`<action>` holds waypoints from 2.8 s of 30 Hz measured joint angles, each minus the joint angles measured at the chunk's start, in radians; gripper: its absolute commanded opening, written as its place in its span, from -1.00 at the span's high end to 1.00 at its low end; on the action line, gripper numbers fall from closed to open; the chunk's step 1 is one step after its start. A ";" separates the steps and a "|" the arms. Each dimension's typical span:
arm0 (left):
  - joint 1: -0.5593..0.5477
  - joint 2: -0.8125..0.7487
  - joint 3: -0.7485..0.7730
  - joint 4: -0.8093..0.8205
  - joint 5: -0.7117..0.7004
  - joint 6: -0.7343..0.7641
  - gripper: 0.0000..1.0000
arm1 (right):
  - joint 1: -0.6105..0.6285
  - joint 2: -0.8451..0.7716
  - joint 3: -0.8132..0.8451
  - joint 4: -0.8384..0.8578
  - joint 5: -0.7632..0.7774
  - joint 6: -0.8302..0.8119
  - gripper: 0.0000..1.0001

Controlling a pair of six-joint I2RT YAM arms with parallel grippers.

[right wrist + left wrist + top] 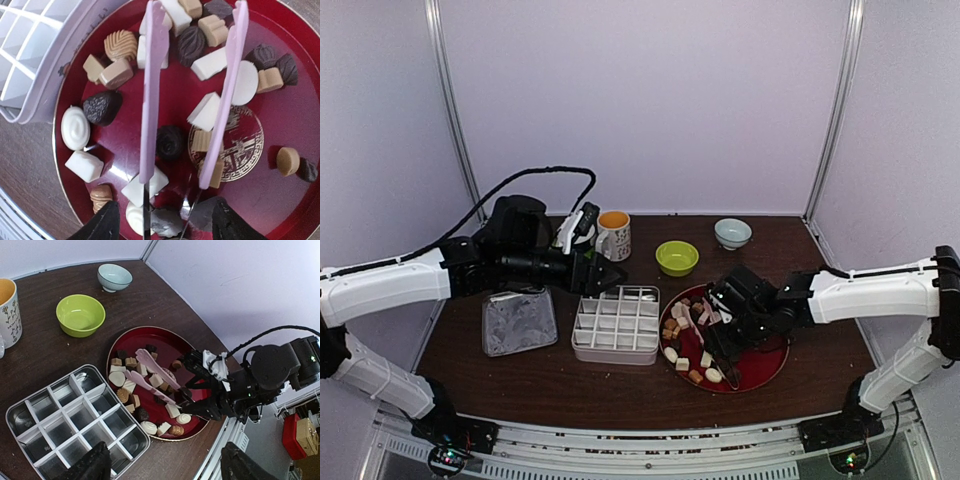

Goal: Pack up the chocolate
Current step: Pick up the clamp from the plate, then adjust the clamp.

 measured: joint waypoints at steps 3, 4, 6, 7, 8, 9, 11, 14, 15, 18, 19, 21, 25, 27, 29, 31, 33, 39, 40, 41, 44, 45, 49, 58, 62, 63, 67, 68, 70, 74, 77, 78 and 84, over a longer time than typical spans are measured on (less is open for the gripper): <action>0.000 -0.006 0.000 -0.013 -0.007 0.003 -0.56 | 0.038 -0.016 -0.043 0.019 0.002 0.017 -0.32; 0.000 -0.007 0.000 -0.014 -0.008 0.003 -0.56 | 0.046 -0.016 -0.051 0.024 0.005 0.025 -0.31; 0.000 -0.010 0.000 -0.016 -0.009 0.003 -0.56 | 0.053 -0.016 -0.058 0.029 0.017 0.037 -0.22; 0.000 -0.011 0.000 -0.016 -0.010 0.004 -0.56 | 0.055 -0.014 -0.058 0.030 0.024 0.040 -0.17; 0.000 -0.011 0.000 -0.017 -0.010 0.005 -0.56 | 0.056 -0.010 -0.058 0.033 0.030 0.047 -0.12; 0.000 -0.011 0.000 -0.017 -0.010 0.006 -0.56 | 0.056 -0.005 -0.058 0.035 0.034 0.050 -0.11; 0.000 -0.011 0.000 -0.019 -0.011 0.007 -0.56 | 0.060 0.016 -0.058 0.037 0.045 0.056 -0.06; 0.000 -0.011 0.000 -0.024 -0.011 0.010 -0.55 | 0.066 0.055 -0.057 0.036 0.063 0.062 0.01; 0.000 -0.011 0.000 -0.026 -0.012 0.010 -0.56 | 0.069 0.069 -0.056 0.035 0.068 0.063 0.04; 0.000 -0.011 0.000 -0.030 -0.015 0.010 -0.55 | 0.078 0.078 -0.051 0.038 0.085 0.065 0.23; 0.000 -0.011 0.000 -0.030 -0.016 0.010 -0.55 | 0.079 0.080 -0.051 0.037 0.089 0.064 0.26; 0.000 -0.011 0.000 -0.031 -0.018 0.010 -0.55 | 0.084 0.080 -0.048 0.034 0.097 0.071 0.36; 0.000 -0.011 0.002 -0.039 -0.019 0.011 -0.55 | 0.087 0.080 -0.033 0.009 0.123 0.077 0.44; 0.000 -0.011 0.002 -0.039 -0.019 0.011 -0.55 | 0.089 0.074 -0.028 -0.003 0.135 0.079 0.45; 0.000 -0.011 0.005 -0.042 -0.019 0.011 -0.55 | 0.089 0.056 -0.026 -0.016 0.140 0.079 0.45; 0.000 -0.011 0.012 -0.047 -0.019 0.011 -0.55 | 0.089 0.035 -0.024 -0.029 0.143 0.078 0.46; 0.000 -0.010 0.021 -0.048 -0.018 0.011 -0.55 | 0.089 -0.014 -0.018 -0.039 0.143 0.078 0.47; 0.000 0.000 0.032 -0.044 -0.005 0.009 -0.55 | 0.089 -0.116 0.012 -0.051 0.127 0.073 0.52; 0.000 0.002 0.032 -0.040 0.002 0.006 -0.55 | 0.089 -0.132 0.017 -0.048 0.121 0.071 0.54; 0.000 0.004 0.032 -0.035 0.008 0.001 -0.55 | 0.089 -0.143 0.021 -0.048 0.111 0.070 0.55; 0.000 0.010 0.032 -0.006 0.033 -0.013 -0.56 | 0.087 -0.164 0.032 -0.035 0.076 0.071 0.56; 0.000 0.012 0.031 0.007 0.043 -0.021 -0.56 | 0.086 -0.172 0.032 -0.027 0.059 0.073 0.57; 0.000 0.015 0.021 0.071 0.073 -0.054 -0.57 | 0.083 -0.212 0.032 0.014 -0.010 0.086 0.62; 0.000 0.030 -0.012 0.195 0.117 -0.125 -0.56 | 0.075 -0.353 -0.010 0.307 -0.174 0.169 0.67; 0.000 0.044 -0.035 0.285 0.140 -0.172 -0.60 | 0.073 -0.355 -0.045 0.429 -0.241 0.219 0.67; -0.001 0.046 -0.040 0.304 0.143 -0.181 -0.62 | 0.073 -0.355 -0.055 0.461 -0.258 0.232 0.67; -0.014 0.049 -0.043 0.377 0.139 -0.204 -0.63 | 0.073 -0.355 -0.090 0.578 -0.311 0.282 0.67; -0.018 0.049 -0.044 0.391 0.136 -0.208 -0.62 | 0.073 -0.355 -0.096 0.599 -0.320 0.293 0.67; -0.022 0.049 -0.045 0.422 0.130 -0.221 -0.61 | 0.073 -0.355 -0.100 0.636 -0.335 0.305 0.67; -0.023 0.055 -0.048 0.476 0.117 -0.246 -0.60 | 0.073 -0.353 -0.100 0.692 -0.358 0.319 0.67; -0.023 0.061 -0.048 0.495 0.106 -0.259 -0.60 | 0.079 -0.335 -0.089 0.693 -0.367 0.314 0.67; -0.023 0.064 -0.048 0.496 0.103 -0.263 -0.59 | 0.083 -0.325 -0.079 0.682 -0.364 0.305 0.67; -0.043 0.083 -0.043 0.458 0.029 -0.319 -0.56 | 0.132 -0.294 0.004 0.547 -0.254 0.219 0.67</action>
